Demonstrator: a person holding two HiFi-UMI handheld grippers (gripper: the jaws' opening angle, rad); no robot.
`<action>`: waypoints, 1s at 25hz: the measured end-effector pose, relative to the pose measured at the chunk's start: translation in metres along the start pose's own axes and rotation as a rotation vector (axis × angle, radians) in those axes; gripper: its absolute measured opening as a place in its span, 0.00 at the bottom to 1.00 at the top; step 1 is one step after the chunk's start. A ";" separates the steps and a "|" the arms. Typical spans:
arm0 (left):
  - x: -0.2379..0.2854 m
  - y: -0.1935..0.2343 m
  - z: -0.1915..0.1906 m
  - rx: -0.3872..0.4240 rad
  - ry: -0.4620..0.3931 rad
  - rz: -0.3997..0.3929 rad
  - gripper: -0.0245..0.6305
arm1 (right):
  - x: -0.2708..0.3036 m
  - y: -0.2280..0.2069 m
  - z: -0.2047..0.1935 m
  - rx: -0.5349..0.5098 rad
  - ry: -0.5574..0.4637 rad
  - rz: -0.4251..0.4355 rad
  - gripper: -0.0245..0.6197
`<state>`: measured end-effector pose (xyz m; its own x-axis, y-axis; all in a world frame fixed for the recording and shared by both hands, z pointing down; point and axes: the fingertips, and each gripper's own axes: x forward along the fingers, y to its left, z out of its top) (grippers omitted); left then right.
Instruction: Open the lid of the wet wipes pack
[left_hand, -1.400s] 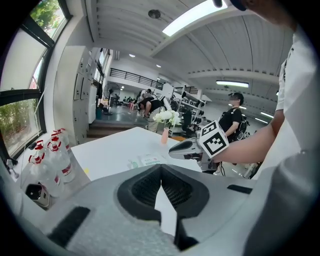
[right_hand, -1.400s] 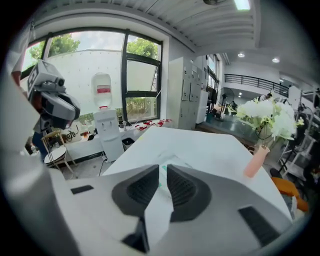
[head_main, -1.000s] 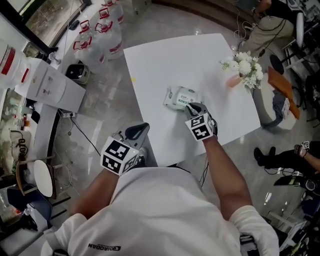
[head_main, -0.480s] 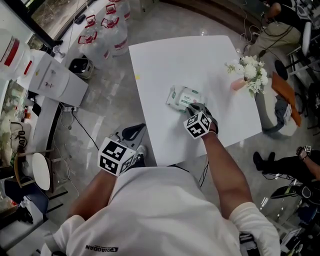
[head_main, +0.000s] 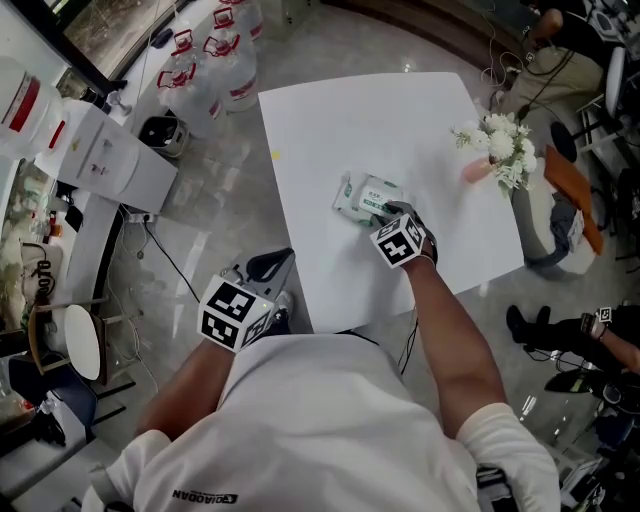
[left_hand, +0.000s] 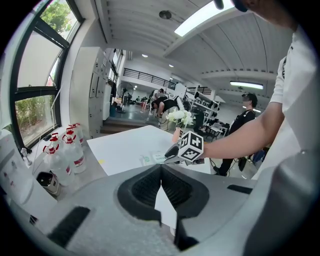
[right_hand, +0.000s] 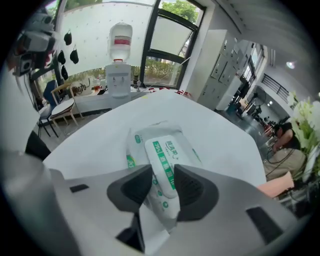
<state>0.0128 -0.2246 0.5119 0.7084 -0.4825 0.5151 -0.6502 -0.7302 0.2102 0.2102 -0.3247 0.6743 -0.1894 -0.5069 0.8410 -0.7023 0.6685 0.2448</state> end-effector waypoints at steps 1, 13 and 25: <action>0.000 0.000 0.001 0.001 -0.001 -0.001 0.05 | 0.000 -0.001 0.000 0.033 -0.002 0.016 0.26; 0.004 -0.006 0.000 -0.005 -0.001 -0.018 0.05 | -0.006 -0.012 -0.002 0.440 -0.123 0.123 0.23; 0.008 -0.009 0.002 -0.002 -0.003 -0.027 0.05 | -0.028 -0.046 0.013 0.387 -0.198 -0.015 0.17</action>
<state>0.0248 -0.2222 0.5123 0.7266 -0.4638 0.5069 -0.6311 -0.7422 0.2254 0.2390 -0.3480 0.6335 -0.2786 -0.6350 0.7206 -0.9042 0.4262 0.0260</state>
